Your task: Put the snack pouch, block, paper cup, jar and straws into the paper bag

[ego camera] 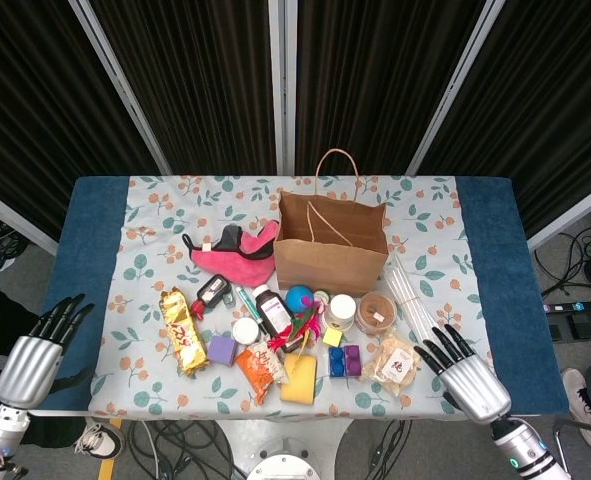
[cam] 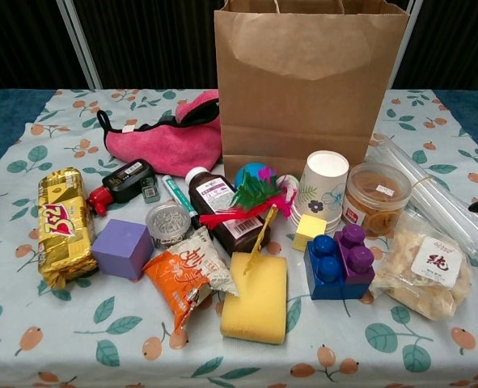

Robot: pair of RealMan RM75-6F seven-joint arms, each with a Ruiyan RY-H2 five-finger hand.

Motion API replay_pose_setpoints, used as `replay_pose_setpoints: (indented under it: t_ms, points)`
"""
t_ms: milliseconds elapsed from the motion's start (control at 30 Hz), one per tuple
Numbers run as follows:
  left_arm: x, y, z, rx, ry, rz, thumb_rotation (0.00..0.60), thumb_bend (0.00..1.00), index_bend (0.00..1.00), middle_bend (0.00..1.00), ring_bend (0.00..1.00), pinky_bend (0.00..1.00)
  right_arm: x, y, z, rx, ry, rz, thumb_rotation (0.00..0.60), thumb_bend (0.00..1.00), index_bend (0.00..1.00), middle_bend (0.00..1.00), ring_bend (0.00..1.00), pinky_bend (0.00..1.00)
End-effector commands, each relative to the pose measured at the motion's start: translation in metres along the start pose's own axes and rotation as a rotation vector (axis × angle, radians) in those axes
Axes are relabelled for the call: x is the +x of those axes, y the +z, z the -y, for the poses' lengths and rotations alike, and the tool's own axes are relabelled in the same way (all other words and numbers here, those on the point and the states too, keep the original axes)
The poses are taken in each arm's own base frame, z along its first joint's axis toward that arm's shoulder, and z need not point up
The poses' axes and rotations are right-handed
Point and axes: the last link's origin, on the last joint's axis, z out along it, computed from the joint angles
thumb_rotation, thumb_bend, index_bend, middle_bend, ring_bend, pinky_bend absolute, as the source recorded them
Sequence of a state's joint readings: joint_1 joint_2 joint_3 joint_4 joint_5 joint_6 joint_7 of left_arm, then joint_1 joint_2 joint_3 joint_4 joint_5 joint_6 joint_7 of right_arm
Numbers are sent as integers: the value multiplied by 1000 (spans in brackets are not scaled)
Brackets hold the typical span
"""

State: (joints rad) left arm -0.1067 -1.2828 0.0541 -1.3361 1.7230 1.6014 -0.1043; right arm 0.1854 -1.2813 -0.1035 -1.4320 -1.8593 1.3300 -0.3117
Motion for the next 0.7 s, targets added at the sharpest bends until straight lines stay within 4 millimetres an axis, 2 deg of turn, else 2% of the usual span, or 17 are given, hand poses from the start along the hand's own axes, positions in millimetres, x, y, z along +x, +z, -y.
replay_pose_setpoints:
  t_ms: [33,300,700]
  points:
    - [0,1,1,0,0,-2,600,31,118,135,84,220,-3,6,3,11,-13,17,600,0,154,189,0,0]
    - [2,5,6,2,23,-44,600,31,118,135,84,211,-3,26,14,48,-19,-8,600,0,154,188,0,0]
    - [6,6,14,13,23,-50,600,31,118,135,83,209,-20,53,27,87,-30,41,600,0,154,189,0,0]
